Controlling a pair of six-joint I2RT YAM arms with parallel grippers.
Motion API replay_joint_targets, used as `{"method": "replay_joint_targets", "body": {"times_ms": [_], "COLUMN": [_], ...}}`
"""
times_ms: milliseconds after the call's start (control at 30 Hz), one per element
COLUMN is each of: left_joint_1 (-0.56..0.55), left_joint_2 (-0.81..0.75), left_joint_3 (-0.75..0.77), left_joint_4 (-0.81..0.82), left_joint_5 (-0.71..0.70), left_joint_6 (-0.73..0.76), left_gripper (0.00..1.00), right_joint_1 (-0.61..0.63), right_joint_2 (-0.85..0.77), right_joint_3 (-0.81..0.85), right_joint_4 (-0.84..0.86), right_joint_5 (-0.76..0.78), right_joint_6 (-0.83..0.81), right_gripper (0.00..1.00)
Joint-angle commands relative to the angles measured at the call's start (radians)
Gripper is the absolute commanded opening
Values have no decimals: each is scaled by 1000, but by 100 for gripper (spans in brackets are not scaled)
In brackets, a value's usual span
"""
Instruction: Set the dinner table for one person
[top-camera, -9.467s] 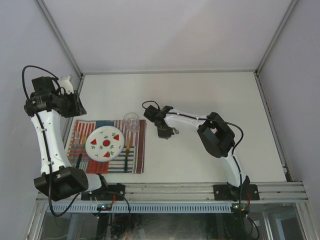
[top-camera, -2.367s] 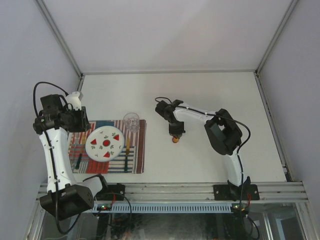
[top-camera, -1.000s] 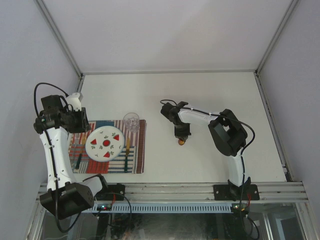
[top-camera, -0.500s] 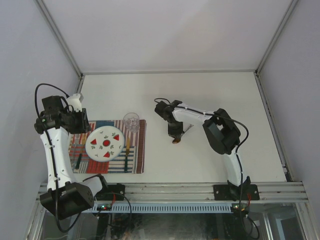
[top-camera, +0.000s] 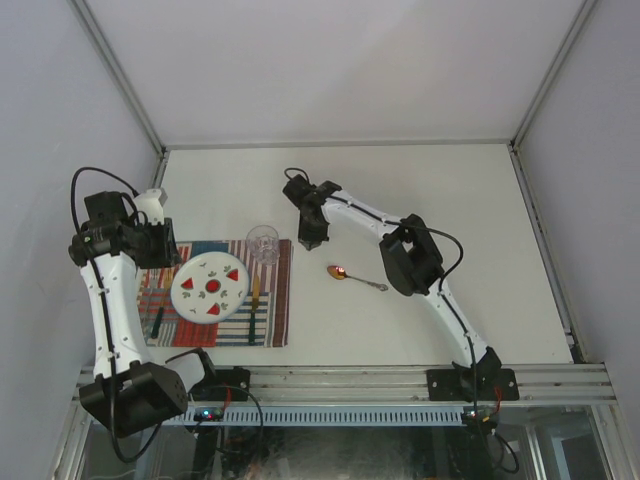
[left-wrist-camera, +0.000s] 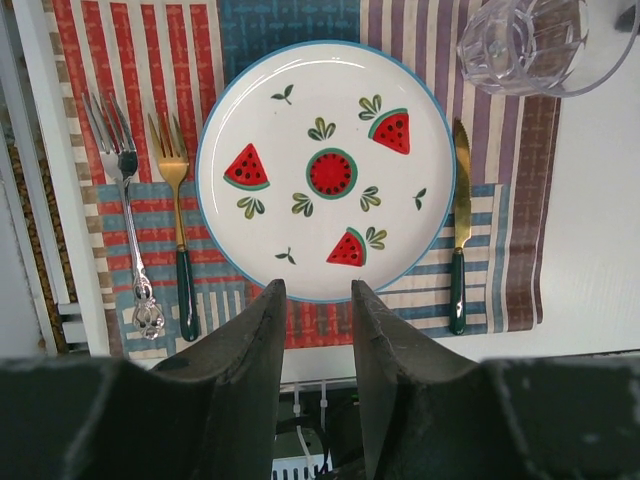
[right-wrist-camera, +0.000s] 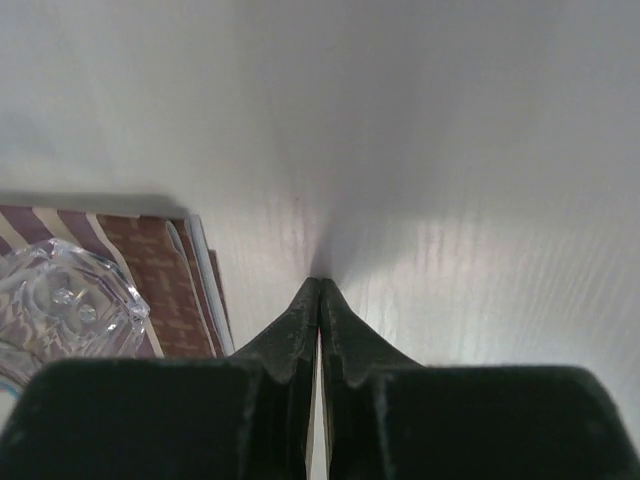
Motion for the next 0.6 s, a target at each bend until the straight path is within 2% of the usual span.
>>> {"method": "replay_joint_targets", "body": {"times_ms": [0,133,167,233,300,367,500,533,567], "left_joint_1": [8,8,9,8,9,8,9,9,9], "left_joint_2": [6,16,16,15,12,2,-28,-38,-46], "left_joint_3": [37,37,38,44,47,44,21,13,6], "left_joint_4": [-4,-5,-5,-6,-7,-7,-6,-7,-8], "left_joint_5": [-10,-2,-1,-3,-3,4,15,17,22], "left_joint_6": [11,1,0,-1,-2,-5,-16,-18,-20], "left_gripper": [37,37,37,37,37,37,37,37,37], "right_joint_1": [-46,-61,-63,-67,-66,-64,-40,-32,-24], "right_joint_2": [-18,-102,-137,-195,-256,-316,-459,-494,-527], "right_joint_3": [18,-54,-79,-108,-141,-183,-309,-341,-370], "right_joint_4": [41,72,70,54,20,-19,-74,-83,-94], "right_joint_5": [-2,73,93,125,170,208,287,289,282], "right_joint_6": [-3,-73,-91,-132,-176,-213,-251,-252,-247], "right_gripper": [0,0,5,22,30,33,34,28,19]}}
